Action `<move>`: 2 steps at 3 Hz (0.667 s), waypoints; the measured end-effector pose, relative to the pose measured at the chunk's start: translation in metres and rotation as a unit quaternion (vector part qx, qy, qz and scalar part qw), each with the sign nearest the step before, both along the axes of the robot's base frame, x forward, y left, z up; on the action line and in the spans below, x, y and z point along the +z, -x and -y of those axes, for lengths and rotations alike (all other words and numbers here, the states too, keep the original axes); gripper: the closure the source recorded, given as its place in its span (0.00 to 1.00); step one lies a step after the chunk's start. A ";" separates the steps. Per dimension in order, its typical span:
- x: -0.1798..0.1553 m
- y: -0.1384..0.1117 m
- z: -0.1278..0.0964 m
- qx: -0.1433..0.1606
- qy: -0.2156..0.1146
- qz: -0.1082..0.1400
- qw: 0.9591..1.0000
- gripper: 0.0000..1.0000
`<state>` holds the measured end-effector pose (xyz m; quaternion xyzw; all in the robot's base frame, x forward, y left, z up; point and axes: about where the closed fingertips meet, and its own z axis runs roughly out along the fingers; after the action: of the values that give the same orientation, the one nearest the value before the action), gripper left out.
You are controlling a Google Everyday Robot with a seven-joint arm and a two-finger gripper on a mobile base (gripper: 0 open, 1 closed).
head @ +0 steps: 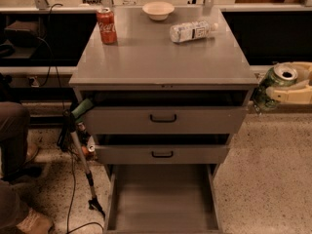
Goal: Pick green can from bottom drawer and place on counter
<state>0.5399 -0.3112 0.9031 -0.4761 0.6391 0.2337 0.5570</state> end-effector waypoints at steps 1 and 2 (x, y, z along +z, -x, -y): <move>0.032 -0.026 -0.006 -0.021 0.016 -0.003 1.000 1.00; 0.043 -0.066 -0.016 -0.044 0.022 -0.018 0.999 1.00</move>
Offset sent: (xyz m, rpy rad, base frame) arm 0.1239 0.0278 0.0557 -0.0588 0.0818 -0.1558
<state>0.6058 -0.2954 0.9460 -0.4556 0.6742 0.2038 0.5444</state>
